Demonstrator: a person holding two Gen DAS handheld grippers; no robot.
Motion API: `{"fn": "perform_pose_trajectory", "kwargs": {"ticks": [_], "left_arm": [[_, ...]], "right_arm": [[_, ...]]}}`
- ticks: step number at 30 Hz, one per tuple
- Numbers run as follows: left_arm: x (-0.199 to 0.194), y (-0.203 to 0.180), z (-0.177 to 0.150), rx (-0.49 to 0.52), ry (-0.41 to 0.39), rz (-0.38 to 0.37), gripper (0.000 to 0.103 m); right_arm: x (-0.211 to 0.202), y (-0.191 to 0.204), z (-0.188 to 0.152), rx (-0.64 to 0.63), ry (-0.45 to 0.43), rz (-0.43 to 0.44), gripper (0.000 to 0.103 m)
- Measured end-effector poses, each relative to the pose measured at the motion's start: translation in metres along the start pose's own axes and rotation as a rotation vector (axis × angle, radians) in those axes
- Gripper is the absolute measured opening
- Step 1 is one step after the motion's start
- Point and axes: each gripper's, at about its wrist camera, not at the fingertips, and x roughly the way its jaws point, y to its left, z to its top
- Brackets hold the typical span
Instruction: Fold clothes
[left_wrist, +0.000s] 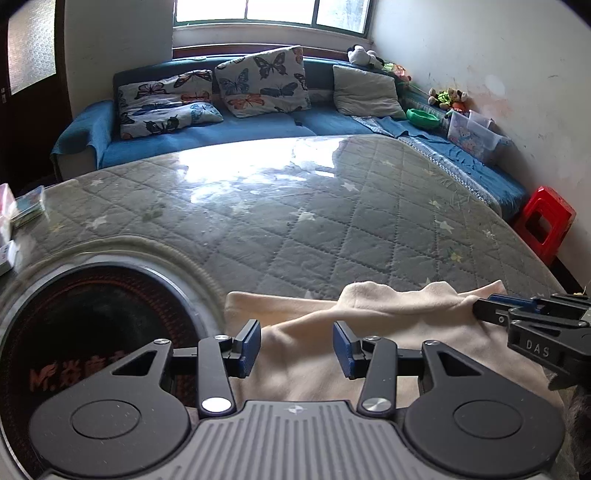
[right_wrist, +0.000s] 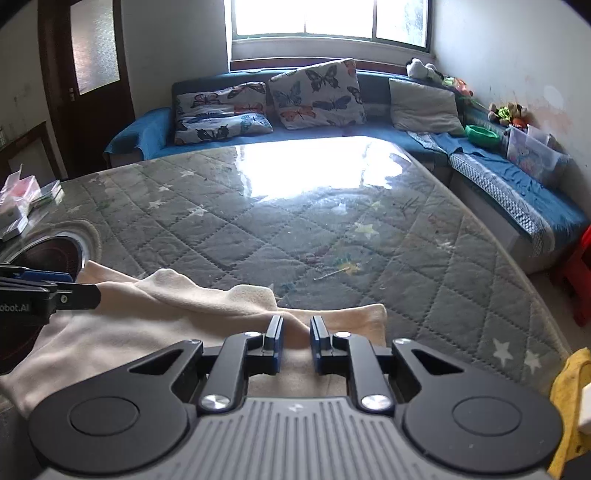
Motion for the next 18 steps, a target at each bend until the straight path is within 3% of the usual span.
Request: {"fn": "perform_pose_trajectory", "kwargs": {"ticks": [8, 18], "left_arm": [[0.022, -0.003, -0.001, 0.022, 0.014, 0.035, 0.048], [-0.011, -0.007, -0.017, 0.039, -0.022, 0.033, 0.051]], "right_arm": [[0.005, 0.001, -0.002, -0.011, 0.011, -0.008, 0.018], [-0.032, 0.013, -0.018, -0.052, -0.007, 0.022, 0.025]]}}
